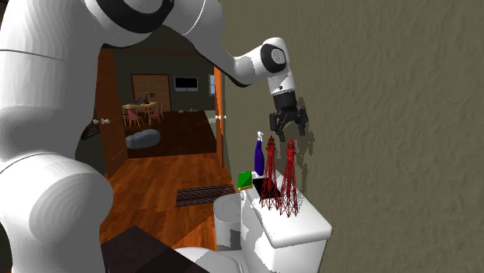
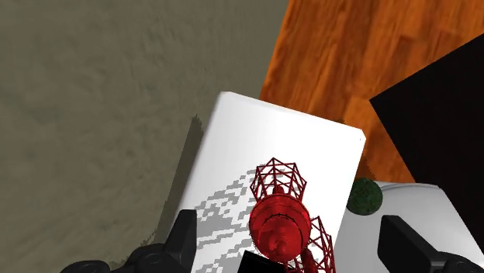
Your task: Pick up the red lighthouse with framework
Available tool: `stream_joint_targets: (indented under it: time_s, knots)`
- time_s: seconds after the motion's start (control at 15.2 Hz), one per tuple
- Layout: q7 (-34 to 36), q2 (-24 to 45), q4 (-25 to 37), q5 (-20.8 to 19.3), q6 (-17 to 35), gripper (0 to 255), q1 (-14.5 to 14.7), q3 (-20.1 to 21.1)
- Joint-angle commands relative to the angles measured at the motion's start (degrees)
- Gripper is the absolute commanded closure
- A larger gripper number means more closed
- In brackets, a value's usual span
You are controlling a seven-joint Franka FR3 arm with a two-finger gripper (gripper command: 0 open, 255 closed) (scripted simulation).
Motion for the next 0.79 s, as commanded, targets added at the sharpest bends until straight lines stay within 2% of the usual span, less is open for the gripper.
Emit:
stream_joint_targets:
  time_s: [0.0, 0.33, 0.4, 0.73]
  knots:
    - [0.19, 0.63, -0.74, 0.01, 1.33, 0, 0.00, 0.08]
    - [0.69, 1.34, -2.56, -0.02, 3.79, 0, -0.07, 0.10]
    - [0.59, 1.42, -2.46, 0.02, 3.79, 255, -0.14, 0.07]
    - [0.60, 1.42, -2.49, 0.01, 3.82, 255, -0.14, 0.07]
